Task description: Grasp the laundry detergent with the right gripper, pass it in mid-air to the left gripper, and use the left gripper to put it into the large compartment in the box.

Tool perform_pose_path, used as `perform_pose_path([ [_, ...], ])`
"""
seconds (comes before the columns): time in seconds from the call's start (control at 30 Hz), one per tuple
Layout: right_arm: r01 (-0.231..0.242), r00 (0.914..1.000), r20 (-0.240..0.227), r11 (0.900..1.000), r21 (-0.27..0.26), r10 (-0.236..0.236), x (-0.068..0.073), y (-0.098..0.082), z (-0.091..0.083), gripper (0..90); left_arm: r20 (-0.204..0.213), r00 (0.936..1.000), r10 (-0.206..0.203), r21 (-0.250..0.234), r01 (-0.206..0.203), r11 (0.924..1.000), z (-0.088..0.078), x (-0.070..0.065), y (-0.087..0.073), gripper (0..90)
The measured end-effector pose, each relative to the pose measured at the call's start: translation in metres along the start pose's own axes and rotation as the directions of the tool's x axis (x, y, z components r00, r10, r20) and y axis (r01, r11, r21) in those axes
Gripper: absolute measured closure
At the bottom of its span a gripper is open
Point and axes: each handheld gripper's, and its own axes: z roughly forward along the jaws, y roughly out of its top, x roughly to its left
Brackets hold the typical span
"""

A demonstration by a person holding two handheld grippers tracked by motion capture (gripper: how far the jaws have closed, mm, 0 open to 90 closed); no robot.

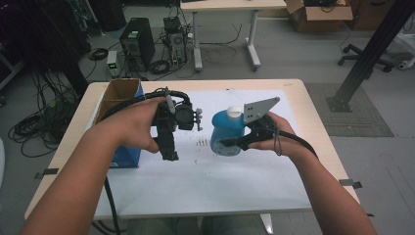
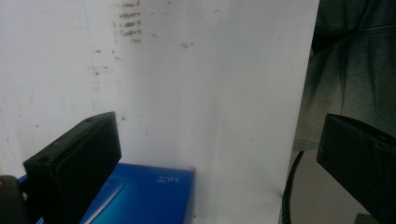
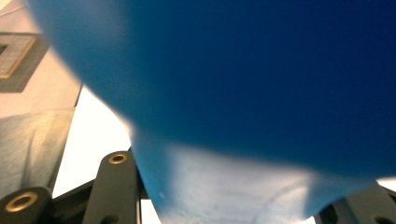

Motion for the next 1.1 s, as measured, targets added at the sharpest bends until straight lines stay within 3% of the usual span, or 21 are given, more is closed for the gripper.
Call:
perform_pose_path([
  [0.37,0.025,0.9952,-0.095,1.0,0.017,-0.023,0.011,-0.006,0.014,46.5,0.014,0.9999,0.006,0.008,-0.006,0.9999,0.004,0.001,0.007,0.2],
  [0.63,0.045,0.9903,-0.132,0.999,0.01,-0.043,0.019,-0.007,0.026,46.4,0.021,0.9996,0.017,0.012,-0.017,0.9998,0.007,0.001,0.014,0.2],
  [1.1,0.059,0.9834,-0.172,0.998,-0.001,-0.058,0.028,0.006,0.057,46.5,0.038,0.9992,0.017,0.006,-0.017,0.9998,0.008,0.0,0.019,0.2],
])
